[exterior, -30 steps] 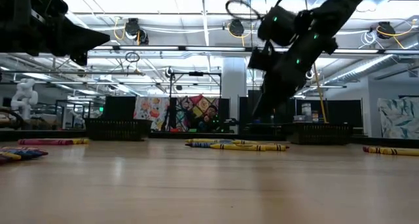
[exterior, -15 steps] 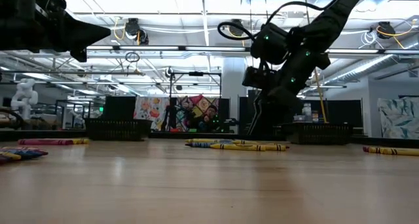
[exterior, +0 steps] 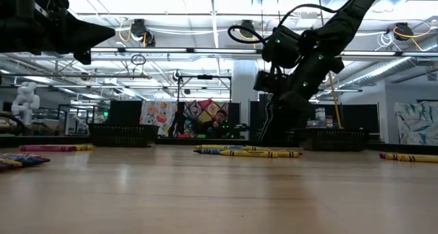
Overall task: Sort crayons
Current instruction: Put the blue crayon into the bottom black bin
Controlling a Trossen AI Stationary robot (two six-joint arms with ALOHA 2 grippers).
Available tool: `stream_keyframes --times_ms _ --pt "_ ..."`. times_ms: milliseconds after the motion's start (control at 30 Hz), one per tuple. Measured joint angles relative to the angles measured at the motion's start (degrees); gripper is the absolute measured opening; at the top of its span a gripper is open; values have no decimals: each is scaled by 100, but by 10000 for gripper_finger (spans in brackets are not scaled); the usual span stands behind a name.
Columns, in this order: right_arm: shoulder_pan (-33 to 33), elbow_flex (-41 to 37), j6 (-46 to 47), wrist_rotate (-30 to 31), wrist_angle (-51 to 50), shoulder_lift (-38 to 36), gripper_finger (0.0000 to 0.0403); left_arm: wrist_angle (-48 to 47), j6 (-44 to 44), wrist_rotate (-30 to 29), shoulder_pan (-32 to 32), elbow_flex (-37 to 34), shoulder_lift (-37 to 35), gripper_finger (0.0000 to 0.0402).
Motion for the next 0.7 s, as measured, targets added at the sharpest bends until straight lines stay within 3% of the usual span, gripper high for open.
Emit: stream_keyframes --times_ms 367,700 --pt "-29 0 -109 -3 253 343 108 -4 -2 15 0 0 0 0" --pt "-251 0 -185 -43 249 353 16 -70 -94 22 0 0 0 0"
